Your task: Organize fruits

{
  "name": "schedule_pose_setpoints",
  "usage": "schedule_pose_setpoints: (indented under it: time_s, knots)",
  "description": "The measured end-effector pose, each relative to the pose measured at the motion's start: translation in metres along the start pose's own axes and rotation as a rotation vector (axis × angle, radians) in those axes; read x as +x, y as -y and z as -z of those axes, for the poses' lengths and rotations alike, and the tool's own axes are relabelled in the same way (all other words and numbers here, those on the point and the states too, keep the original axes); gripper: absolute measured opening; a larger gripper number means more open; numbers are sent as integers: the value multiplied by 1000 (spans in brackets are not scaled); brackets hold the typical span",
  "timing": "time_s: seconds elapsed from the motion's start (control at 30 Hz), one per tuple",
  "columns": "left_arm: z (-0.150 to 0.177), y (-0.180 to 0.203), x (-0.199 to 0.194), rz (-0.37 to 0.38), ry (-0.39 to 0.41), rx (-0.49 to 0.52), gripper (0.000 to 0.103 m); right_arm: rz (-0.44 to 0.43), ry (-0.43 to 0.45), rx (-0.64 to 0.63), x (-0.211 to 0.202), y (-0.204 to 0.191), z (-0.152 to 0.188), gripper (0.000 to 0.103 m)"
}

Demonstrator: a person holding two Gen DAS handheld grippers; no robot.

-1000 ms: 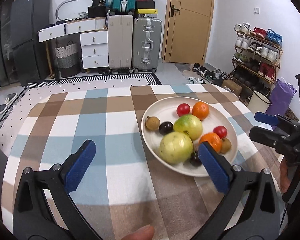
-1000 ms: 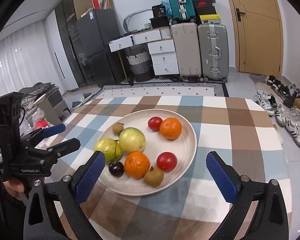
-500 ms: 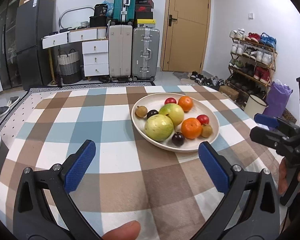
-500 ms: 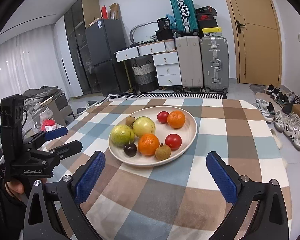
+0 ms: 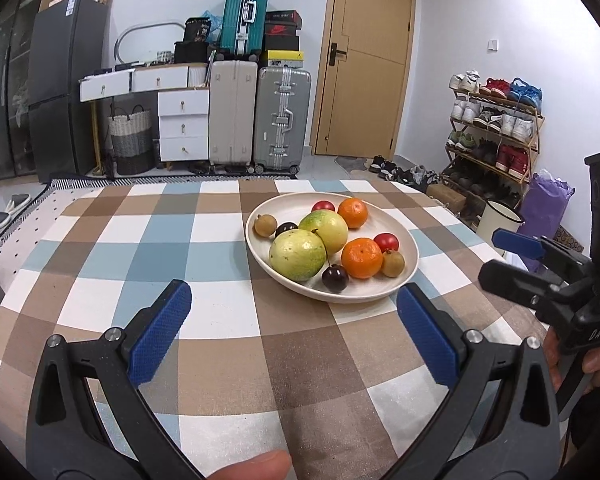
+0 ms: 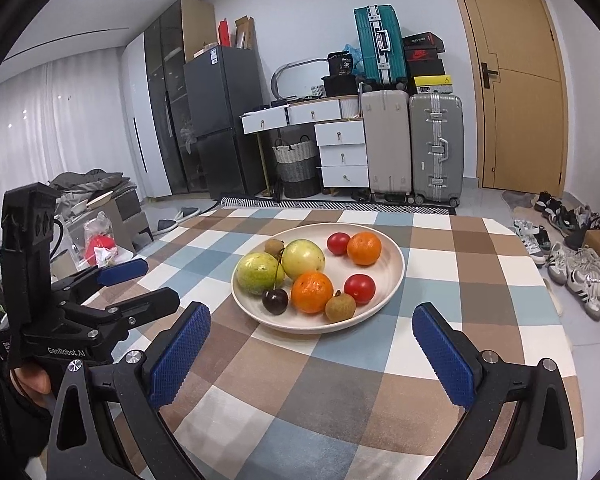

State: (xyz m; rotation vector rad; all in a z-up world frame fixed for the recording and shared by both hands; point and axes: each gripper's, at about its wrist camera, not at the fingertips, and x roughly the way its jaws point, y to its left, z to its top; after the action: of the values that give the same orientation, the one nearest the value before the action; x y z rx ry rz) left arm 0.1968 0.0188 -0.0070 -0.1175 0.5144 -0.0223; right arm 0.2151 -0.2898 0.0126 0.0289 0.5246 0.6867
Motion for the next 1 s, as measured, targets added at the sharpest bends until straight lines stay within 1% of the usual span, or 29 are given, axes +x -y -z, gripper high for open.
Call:
schedule_pose_setpoints:
  time_s: [0.2, 0.43, 1.0]
  knots:
    - [0, 1, -1, 7, 8, 7, 103, 11, -12, -40, 5, -6, 4, 103]
    - [0, -3, 0, 11, 9, -19, 103, 12, 9, -25, 2, -3, 5, 103]
    - [0, -4, 0, 9, 13, -15, 103, 13, 12, -22, 1, -4, 6, 103]
